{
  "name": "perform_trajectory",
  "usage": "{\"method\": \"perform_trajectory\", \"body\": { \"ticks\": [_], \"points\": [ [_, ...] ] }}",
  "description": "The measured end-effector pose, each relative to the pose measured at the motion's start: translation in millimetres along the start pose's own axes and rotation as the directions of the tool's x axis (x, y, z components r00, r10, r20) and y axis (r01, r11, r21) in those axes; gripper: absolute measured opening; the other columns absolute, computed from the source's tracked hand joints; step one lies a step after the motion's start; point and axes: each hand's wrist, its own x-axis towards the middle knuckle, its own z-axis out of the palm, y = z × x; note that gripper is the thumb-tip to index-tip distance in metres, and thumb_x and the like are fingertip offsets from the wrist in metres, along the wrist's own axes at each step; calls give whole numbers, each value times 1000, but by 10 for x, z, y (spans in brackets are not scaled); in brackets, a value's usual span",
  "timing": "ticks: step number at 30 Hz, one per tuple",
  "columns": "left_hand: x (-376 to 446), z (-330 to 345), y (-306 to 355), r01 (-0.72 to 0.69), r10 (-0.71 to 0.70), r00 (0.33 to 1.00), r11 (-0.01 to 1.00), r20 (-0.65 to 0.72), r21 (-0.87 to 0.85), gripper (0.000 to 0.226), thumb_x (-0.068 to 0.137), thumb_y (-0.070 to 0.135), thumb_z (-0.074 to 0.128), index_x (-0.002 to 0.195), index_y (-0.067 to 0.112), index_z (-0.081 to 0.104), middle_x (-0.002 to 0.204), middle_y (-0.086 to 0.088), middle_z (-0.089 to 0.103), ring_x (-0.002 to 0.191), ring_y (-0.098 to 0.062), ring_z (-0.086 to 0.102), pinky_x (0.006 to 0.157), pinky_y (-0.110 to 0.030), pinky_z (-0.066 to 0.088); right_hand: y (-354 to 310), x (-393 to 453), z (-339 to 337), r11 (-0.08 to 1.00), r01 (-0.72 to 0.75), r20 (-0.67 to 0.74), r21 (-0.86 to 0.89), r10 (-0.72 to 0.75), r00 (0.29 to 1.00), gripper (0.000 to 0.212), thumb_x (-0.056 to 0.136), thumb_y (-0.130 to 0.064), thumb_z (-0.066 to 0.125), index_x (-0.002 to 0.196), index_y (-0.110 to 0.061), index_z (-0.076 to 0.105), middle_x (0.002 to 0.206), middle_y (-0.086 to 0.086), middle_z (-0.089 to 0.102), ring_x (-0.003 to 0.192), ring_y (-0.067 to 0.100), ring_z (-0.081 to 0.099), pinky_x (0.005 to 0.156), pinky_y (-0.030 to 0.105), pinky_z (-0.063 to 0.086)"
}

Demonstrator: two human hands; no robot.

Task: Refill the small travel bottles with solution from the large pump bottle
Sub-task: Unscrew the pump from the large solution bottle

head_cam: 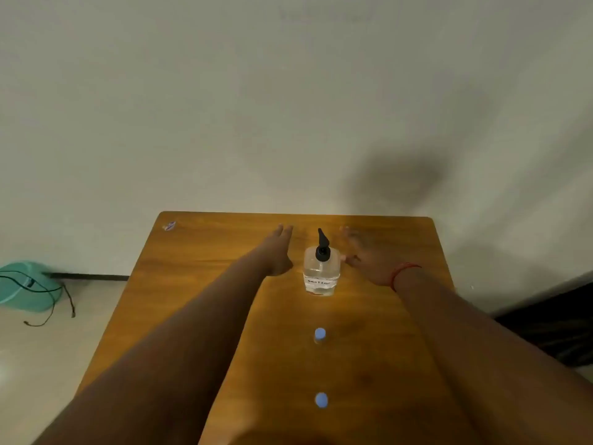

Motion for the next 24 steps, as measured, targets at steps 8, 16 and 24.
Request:
{"method": "perform_trajectory", "body": {
  "ticks": [8,16,24],
  "points": [
    [41,359,125,-122,129,992,968,15,-221,89,89,22,77,159,12,24,155,-12,46,141,-32,43,112,-38,35,-33,31,262,997,31,15,66,-33,999,76,89,-26,69,152,-31,26,152,-1,42,135,23,43,110,44,39],
    [87,420,85,-144,136,990,943,-48,-300,69,86,15,80,145,11,45,139,-12,60,128,-32,55,105,-43,46,23,88,367,989,50,-64,141,-41,997,70,87,-18,71,146,-31,37,140,-3,53,120,17,53,100,38,46],
    [21,-14,225,-214,198,977,892,-80,-399,62,86,17,81,140,12,51,136,-8,62,128,-27,56,108,-45,47,-72,54,-17,969,117,-138,219,-88,987,66,90,-15,66,145,-38,37,127,-10,54,107,11,55,91,32,48]
  ]
}}
